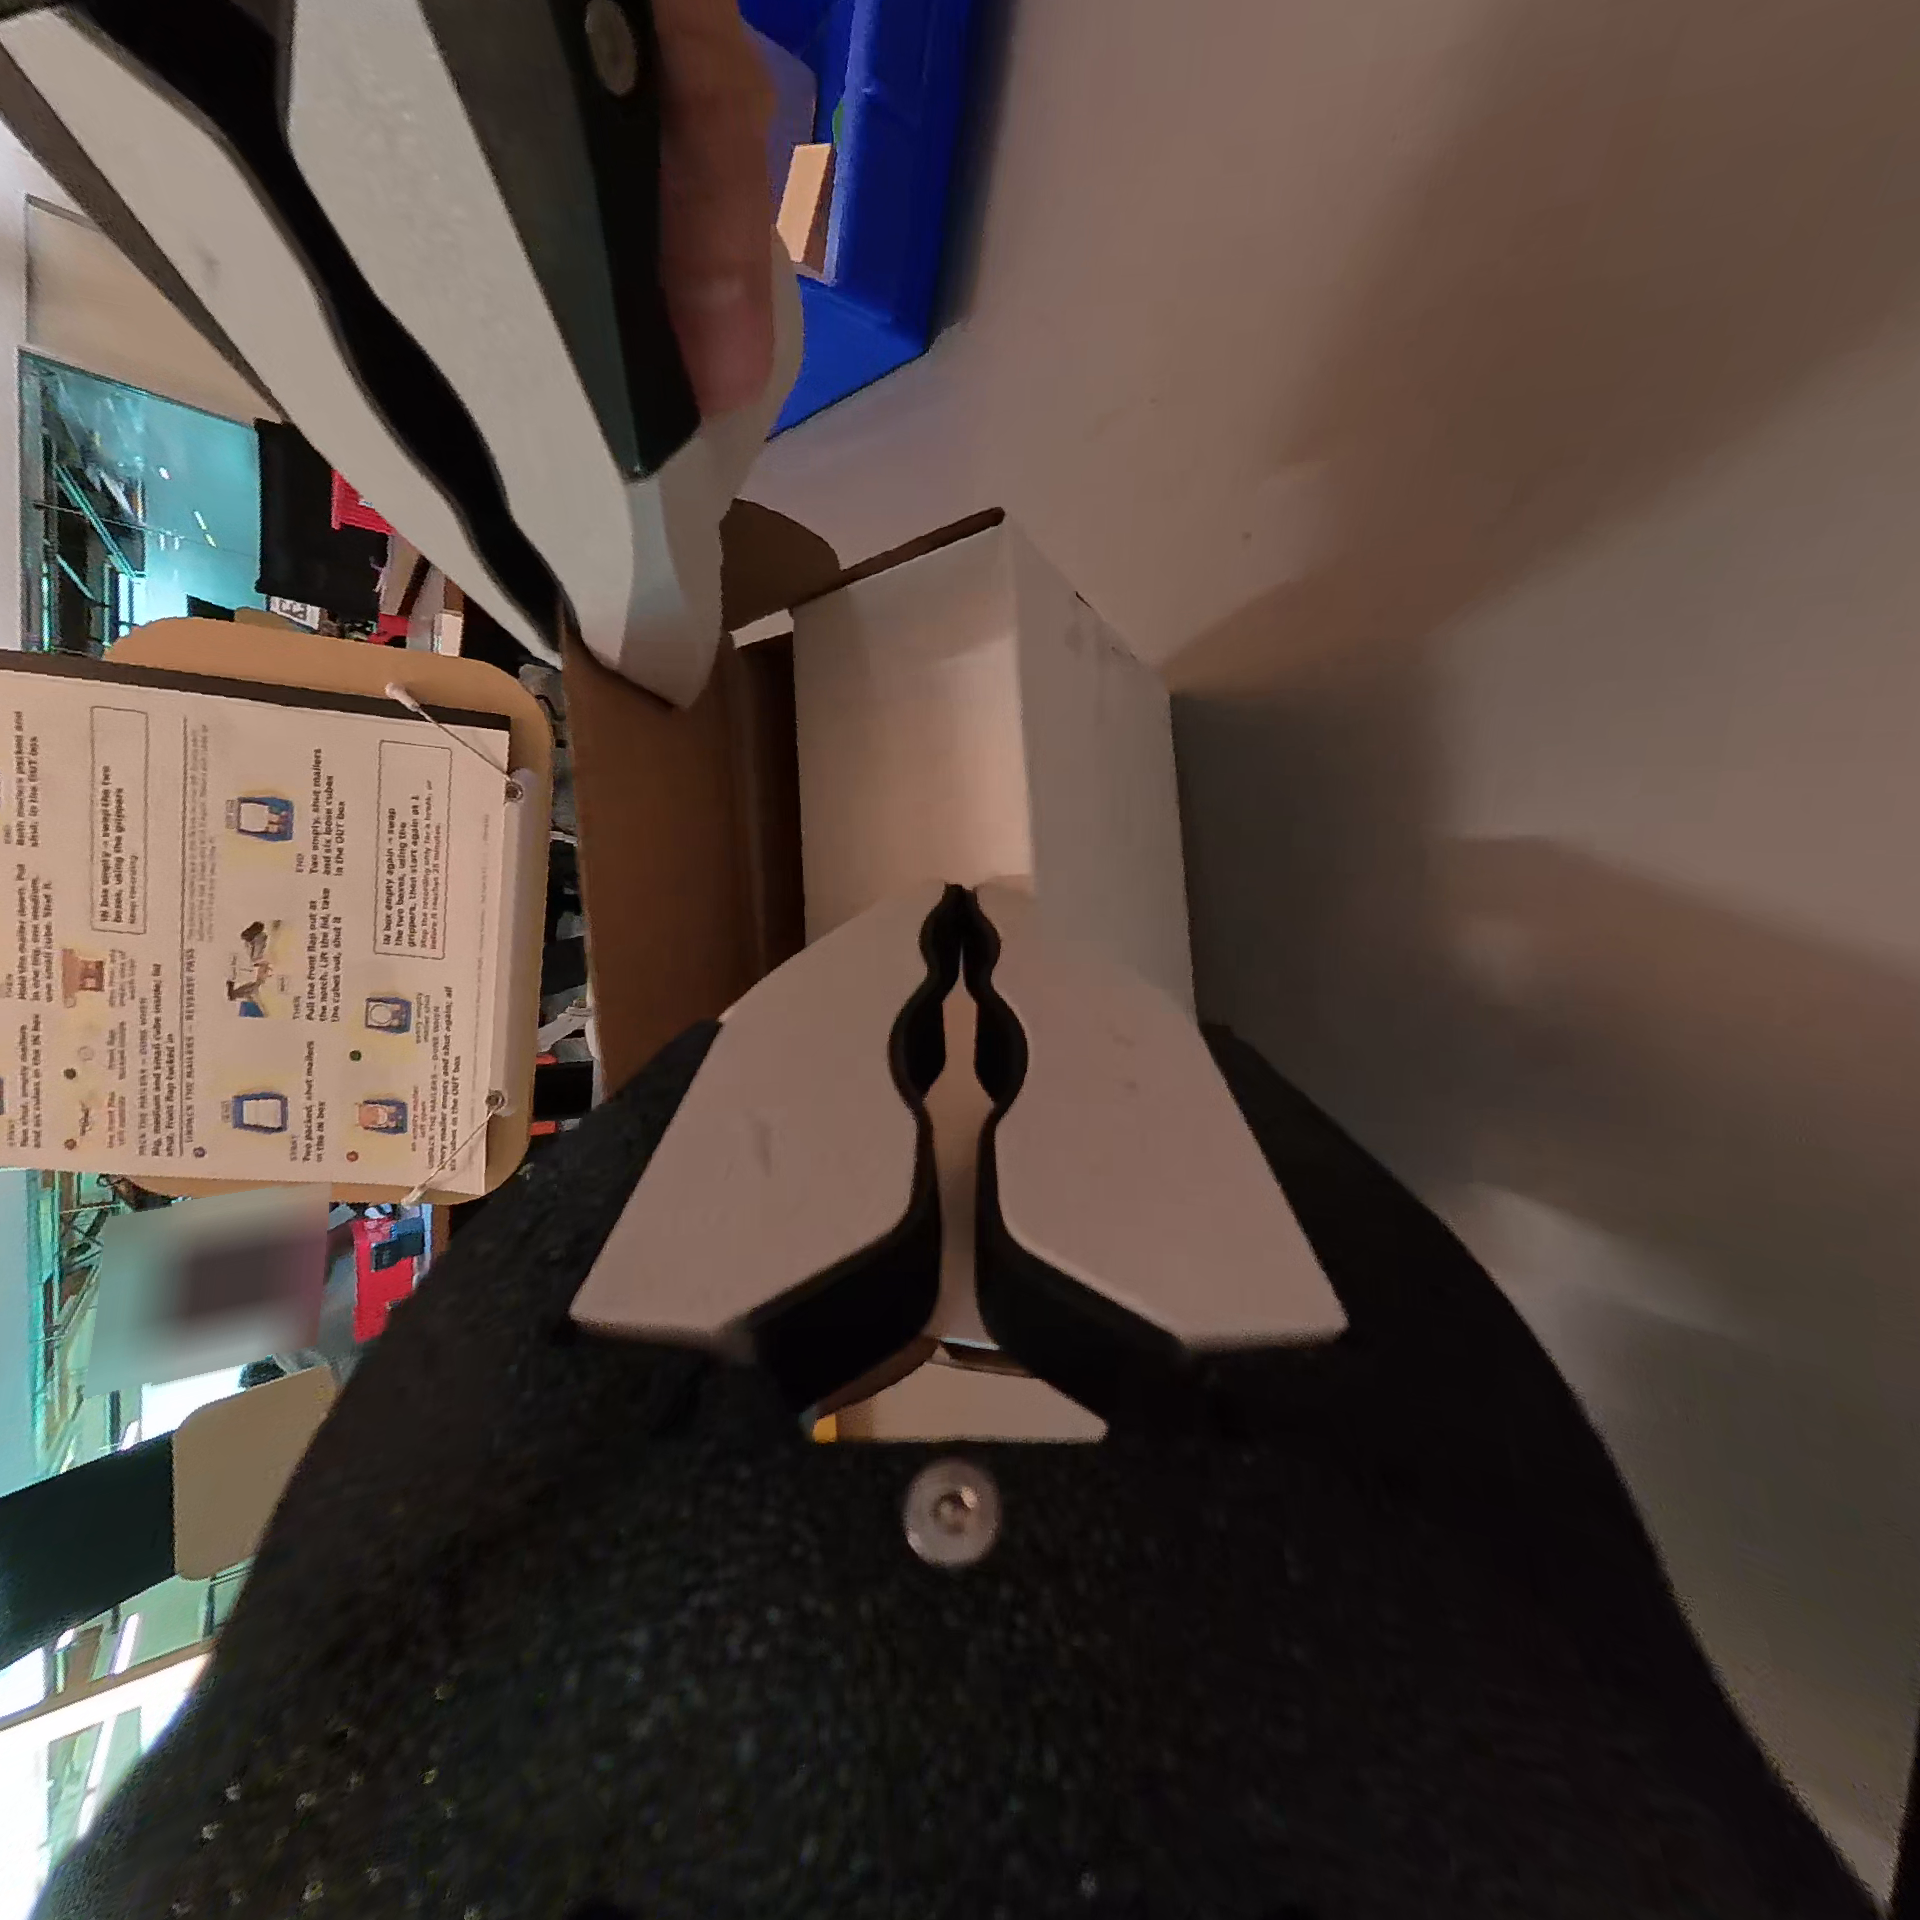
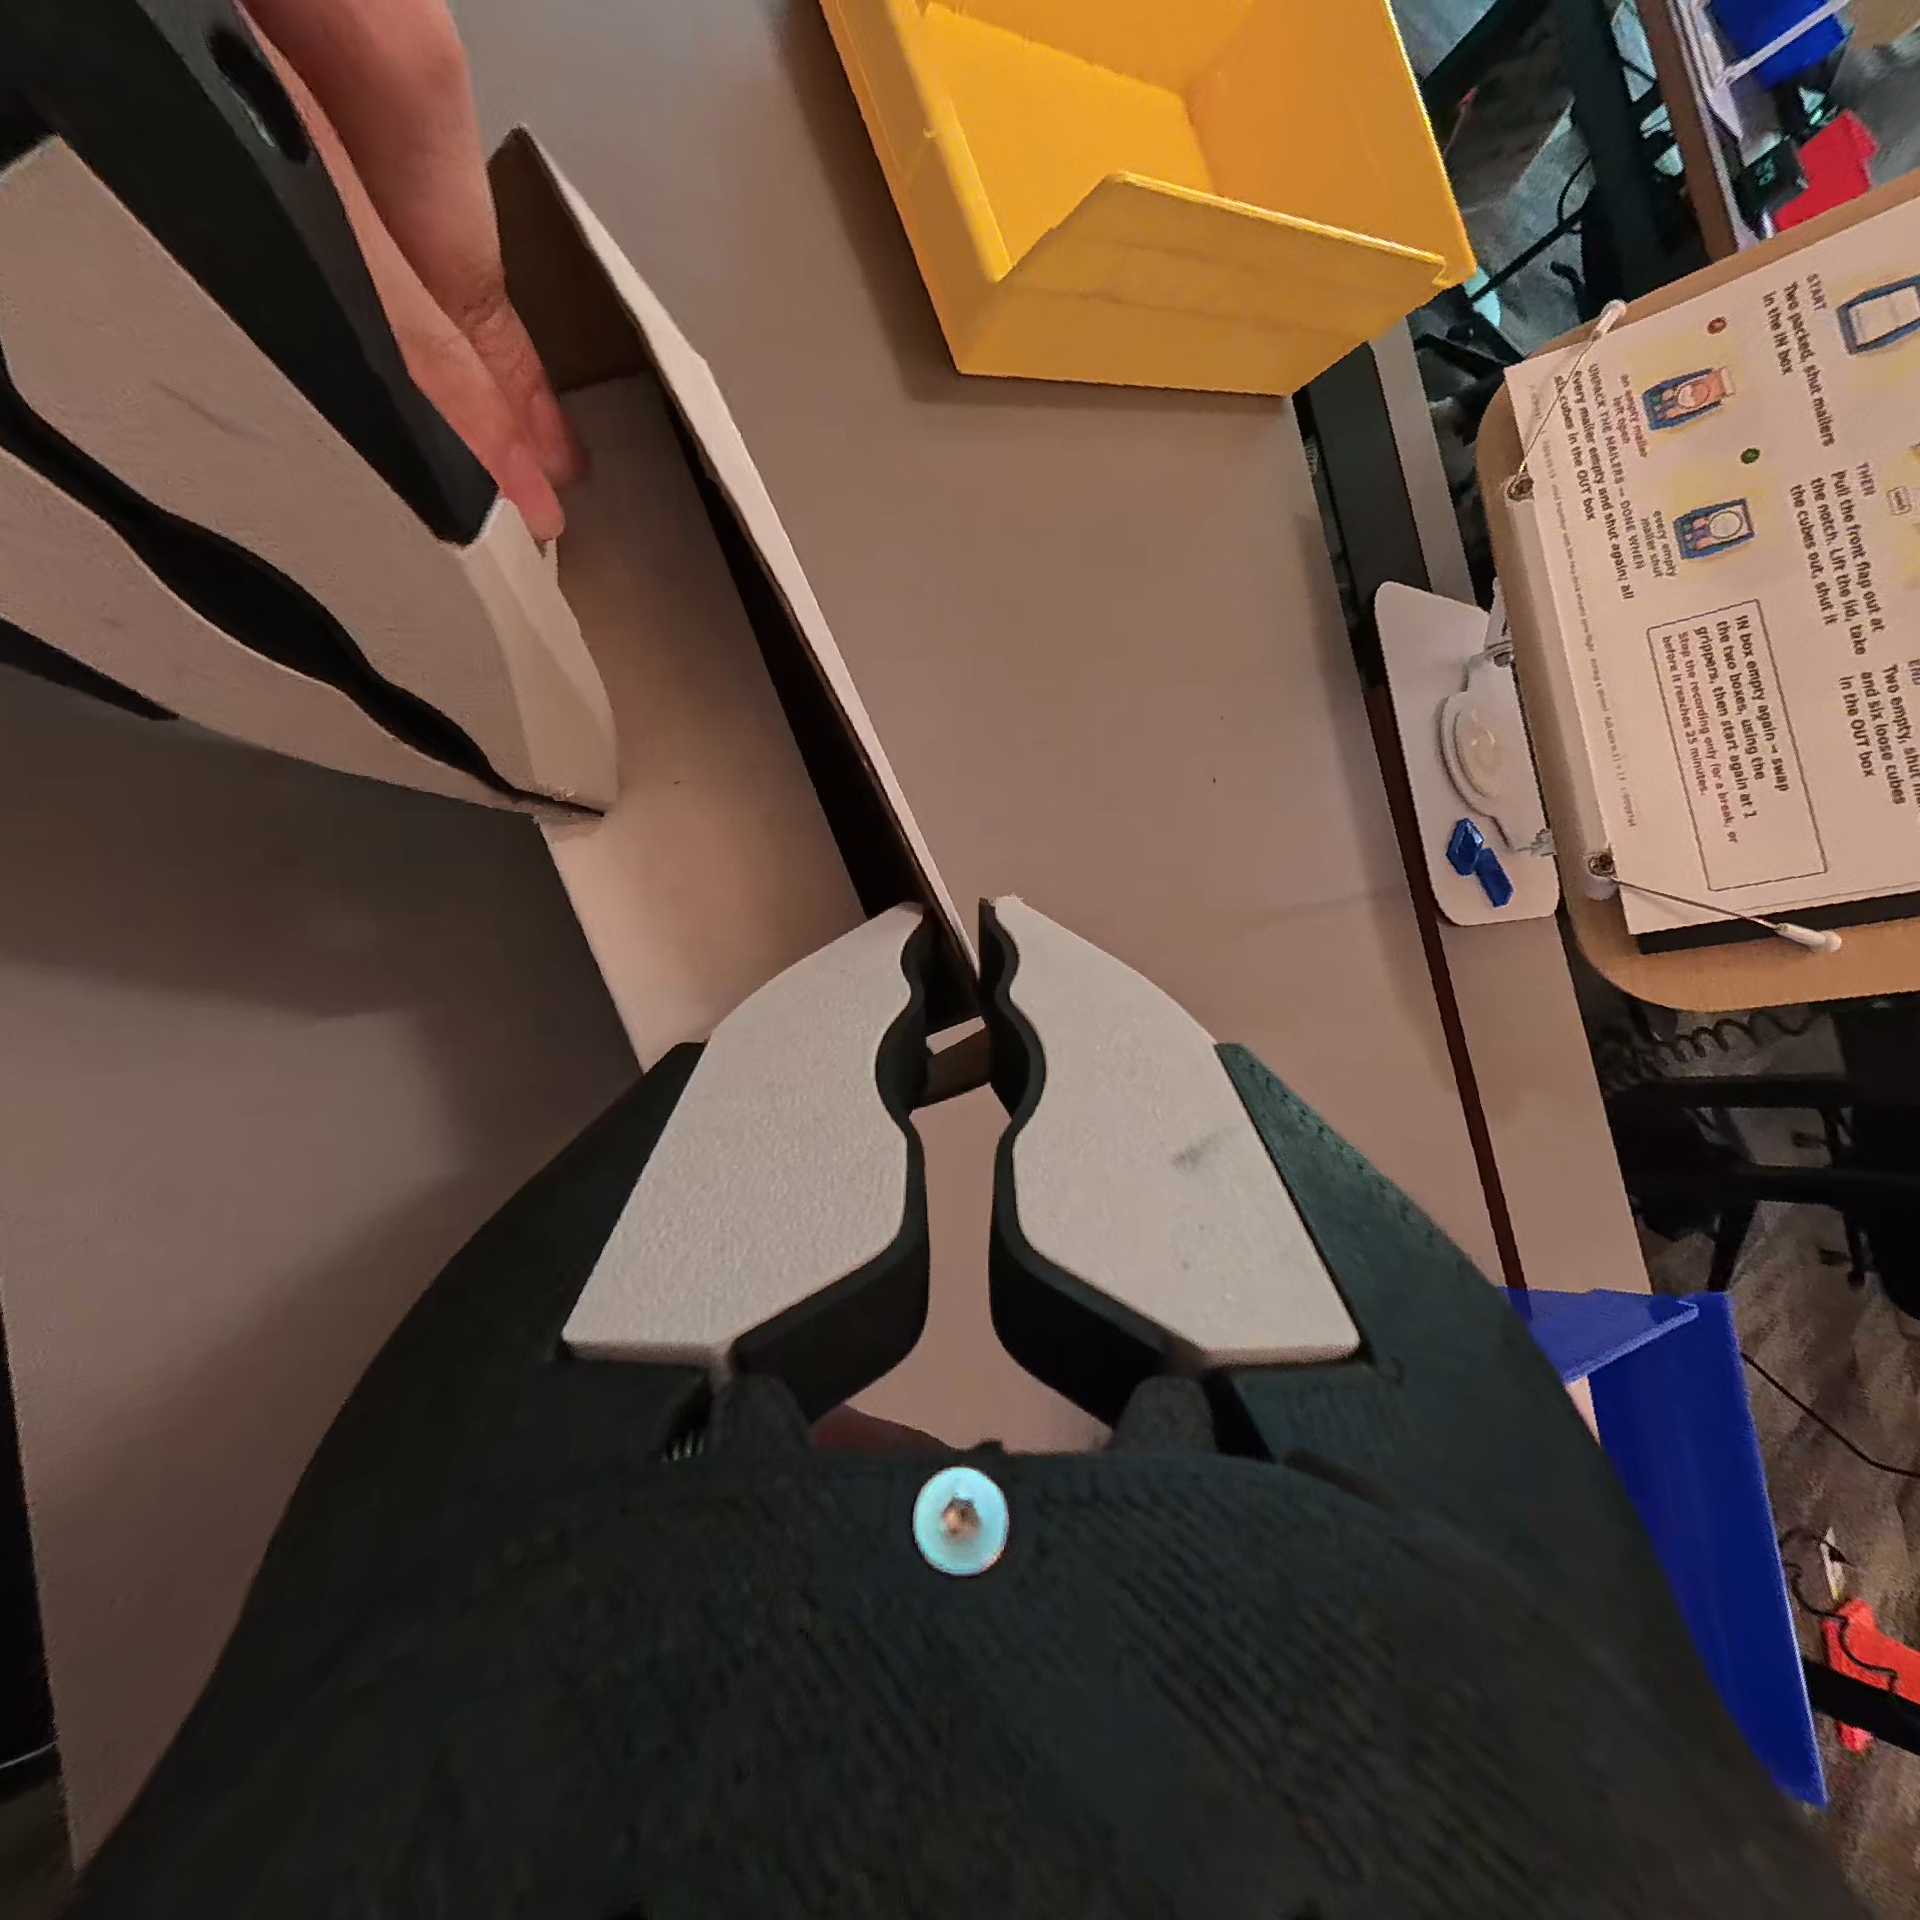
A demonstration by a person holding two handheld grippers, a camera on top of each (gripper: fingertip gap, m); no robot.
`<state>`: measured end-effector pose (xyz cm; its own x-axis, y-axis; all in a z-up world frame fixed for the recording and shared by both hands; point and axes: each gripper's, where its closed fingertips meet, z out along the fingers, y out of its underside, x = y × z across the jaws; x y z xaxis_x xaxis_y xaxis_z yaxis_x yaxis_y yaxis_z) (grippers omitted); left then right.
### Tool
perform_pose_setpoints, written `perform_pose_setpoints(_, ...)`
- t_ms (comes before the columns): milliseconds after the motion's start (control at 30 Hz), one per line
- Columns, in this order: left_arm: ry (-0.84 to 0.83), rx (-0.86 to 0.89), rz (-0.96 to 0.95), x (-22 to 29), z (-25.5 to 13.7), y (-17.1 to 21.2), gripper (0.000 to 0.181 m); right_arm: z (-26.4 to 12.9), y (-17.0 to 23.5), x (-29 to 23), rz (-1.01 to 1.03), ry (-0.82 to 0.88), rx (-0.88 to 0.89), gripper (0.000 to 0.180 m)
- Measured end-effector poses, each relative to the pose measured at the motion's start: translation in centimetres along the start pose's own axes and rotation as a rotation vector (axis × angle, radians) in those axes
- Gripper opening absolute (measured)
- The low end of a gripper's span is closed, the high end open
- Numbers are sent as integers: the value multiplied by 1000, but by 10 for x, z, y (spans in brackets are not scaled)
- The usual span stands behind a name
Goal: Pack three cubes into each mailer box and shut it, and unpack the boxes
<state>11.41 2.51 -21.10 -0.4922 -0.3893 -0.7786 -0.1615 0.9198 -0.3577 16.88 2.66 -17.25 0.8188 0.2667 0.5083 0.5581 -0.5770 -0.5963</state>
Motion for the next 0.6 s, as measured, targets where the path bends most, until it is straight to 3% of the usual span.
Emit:
perform_pose_setpoints(33, 17, 3, 0, 3, 1, -1, 0, 0, -1, 2, 15, 8, 0, 6)
perform_pose_setpoints(100, 158, -37, 32, 30, 6, 5, 0, -5, -6, 19, 76, 96, 35, 5)
perform_pose_setpoints(200, 142, -136, 135, 46, 22, 25, 0, -16, -9, 31, 66, 121, 47, 3)
perform_pose_setpoints(300, 187, -29, 33, 49, 20, 13, 0, -16, -9, 33, 51, 125, 68, 3)
perform_pose_setpoints(467, -79, 1, -152, -9, 20, 29, 0, -12, -10, 37, -50, 135, 74, 4)
perform_pose_setpoints(600, -11, -126, -181, 4, 38, 67, 0, -2, -8, 55, -19, 162, 74, 3)
